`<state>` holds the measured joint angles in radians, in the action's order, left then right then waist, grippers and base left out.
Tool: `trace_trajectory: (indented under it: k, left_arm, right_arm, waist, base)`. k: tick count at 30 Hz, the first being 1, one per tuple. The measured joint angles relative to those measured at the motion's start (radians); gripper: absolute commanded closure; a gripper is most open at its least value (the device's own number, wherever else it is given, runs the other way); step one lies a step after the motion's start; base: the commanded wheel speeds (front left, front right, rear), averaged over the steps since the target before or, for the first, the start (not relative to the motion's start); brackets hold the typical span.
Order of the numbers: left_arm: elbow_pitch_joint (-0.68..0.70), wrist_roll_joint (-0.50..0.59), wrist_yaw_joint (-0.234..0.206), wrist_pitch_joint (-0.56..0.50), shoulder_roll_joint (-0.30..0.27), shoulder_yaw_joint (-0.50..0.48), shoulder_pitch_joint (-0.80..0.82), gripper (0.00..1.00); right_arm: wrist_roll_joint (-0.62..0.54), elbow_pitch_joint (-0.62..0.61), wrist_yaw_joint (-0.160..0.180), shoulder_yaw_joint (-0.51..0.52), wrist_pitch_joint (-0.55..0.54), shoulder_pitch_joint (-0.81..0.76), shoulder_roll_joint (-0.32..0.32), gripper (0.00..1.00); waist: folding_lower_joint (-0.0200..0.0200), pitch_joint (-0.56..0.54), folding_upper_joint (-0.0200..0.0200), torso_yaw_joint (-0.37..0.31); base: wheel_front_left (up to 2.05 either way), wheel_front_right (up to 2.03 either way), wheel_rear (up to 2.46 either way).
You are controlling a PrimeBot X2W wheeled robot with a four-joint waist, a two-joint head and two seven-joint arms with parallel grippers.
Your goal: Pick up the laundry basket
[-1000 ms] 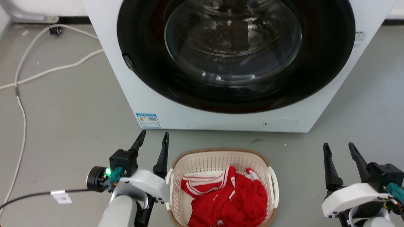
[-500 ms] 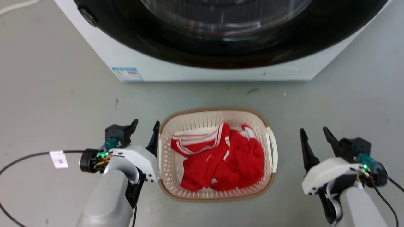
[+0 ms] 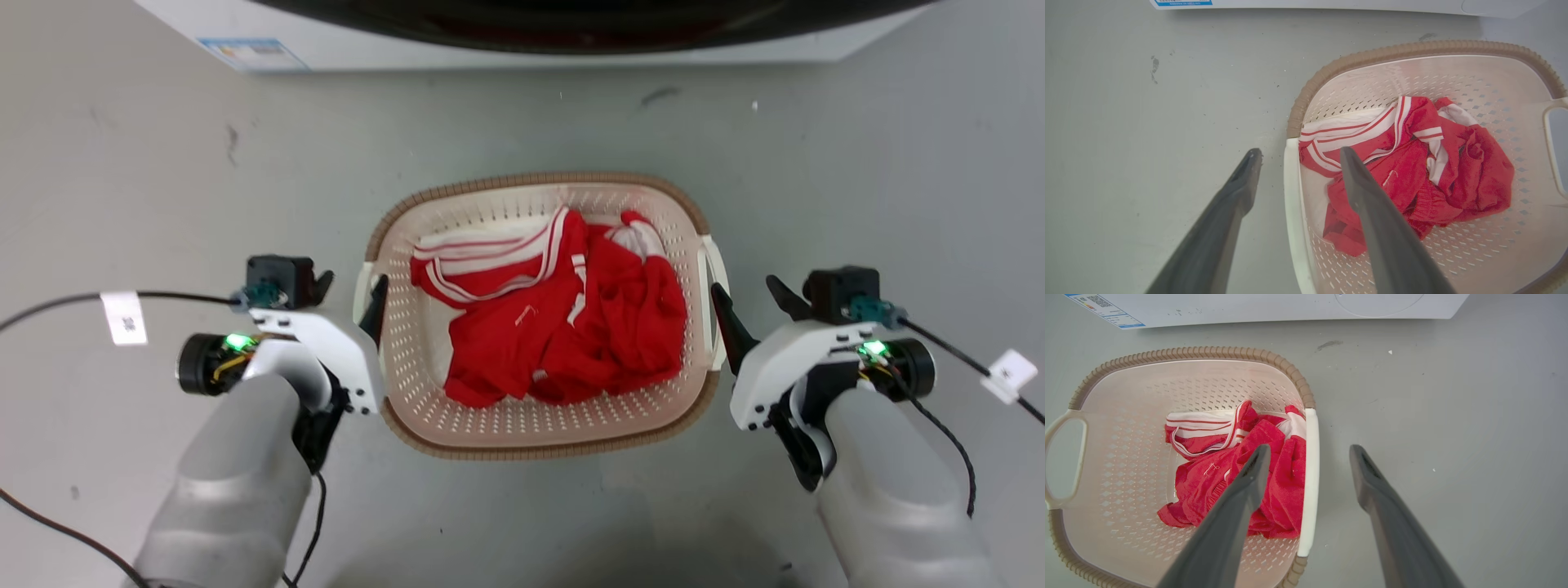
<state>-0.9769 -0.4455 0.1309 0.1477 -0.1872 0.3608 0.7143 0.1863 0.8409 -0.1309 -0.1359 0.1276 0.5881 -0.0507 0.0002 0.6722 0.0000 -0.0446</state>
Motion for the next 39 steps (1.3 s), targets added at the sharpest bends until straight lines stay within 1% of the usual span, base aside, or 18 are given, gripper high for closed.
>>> trace_trajectory:
  k: [5, 8, 15, 20, 21, 22, 23, 25, 29, 34, 39]
  left_arm:
    - [-0.041, -0.072, 0.0, -0.057, -0.036, 0.045, 0.057, 0.0]
    - [-0.06, -0.109, 0.0, -0.099, -0.052, 0.07, 0.084, 0.0]
    - [-0.084, -0.169, 0.0, -0.156, -0.079, 0.124, 0.139, 0.0]
    - [-0.103, -0.202, 0.0, -0.188, -0.083, 0.156, 0.172, 0.0]
    - [-0.106, -0.211, 0.0, -0.2, -0.084, 0.161, 0.178, 0.52]
    - [-0.108, -0.22, 0.0, -0.208, -0.083, 0.169, 0.182, 1.0]
    - [-0.109, -0.225, 0.0, -0.212, -0.083, 0.177, 0.186, 1.0]
    - [-0.108, -0.244, 0.001, -0.229, -0.08, 0.191, 0.192, 1.0]
    - [-0.108, -0.267, 0.0, -0.227, -0.077, 0.22, 0.198, 1.0]
    - [-0.12, -0.304, 0.0, -0.235, -0.061, 0.251, 0.197, 1.0]
    - [-0.139, -0.351, -0.003, -0.286, -0.043, 0.282, 0.193, 1.0]
  right_arm:
    - [0.062, 0.123, 0.0, -0.066, -0.039, 0.091, 0.0, 0.0]
    - [0.107, 0.174, 0.0, -0.113, -0.062, 0.132, 0.0, 0.0]
    - [0.227, 0.24, 0.0, -0.228, -0.117, 0.208, 0.0, 0.0]
    - [0.292, 0.27, 0.0, -0.297, -0.146, 0.25, 0.0, 0.0]
    - [0.309, 0.274, 0.0, -0.306, -0.152, 0.258, 0.0, 0.33]
    - [0.324, 0.28, 0.0, -0.316, -0.159, 0.265, 0.0, 0.75]
    - [0.335, 0.284, 0.0, -0.327, -0.165, 0.272, 0.0, 1.0]
    - [0.355, 0.291, 0.0, -0.344, -0.165, 0.282, 0.0, 1.0]
    - [0.386, 0.311, 0.002, -0.378, -0.168, 0.295, -0.001, 1.0]
    - [0.418, 0.343, 0.002, -0.41, -0.173, 0.296, -0.004, 1.0]
    - [0.459, 0.363, 0.002, -0.442, -0.235, 0.287, -0.006, 1.0]
  waist:
    - [0.0, 0.071, 0.0, -0.01]
    - [0.0, 0.105, 0.0, -0.015]
    - [0.0, 0.16, 0.0, -0.029]
    - [0.0, 0.182, 0.0, -0.033]
    - [-0.0001, 0.185, 0.0, -0.034]
    - [-0.0001, 0.187, -0.0001, -0.035]
    - [-0.0001, 0.189, 0.0, -0.035]
    - [-0.0001, 0.19, 0.0, -0.035]
    - [-0.0001, 0.183, 0.0, -0.032]
    - [-0.0001, 0.15, 0.0, -0.026]
    - [-0.0001, 0.089, 0.0, -0.018]
  base:
    - [0.0, 0.0, 0.0]
    - [0.0, 0.0, 0.0]
    - [0.0, 0.0, 0.0]
    - [0.0, 0.0, 0.0]
    - [0.0, 0.0, 0.0]
    - [0.0, 0.0, 0.0]
    - [0.0, 0.0, 0.0]
    - [0.0, 0.0, 0.0]
    - [0.0, 0.0, 0.0]
    - [0.0, 0.0, 0.0]
    - [0.0, 0.0, 0.0]
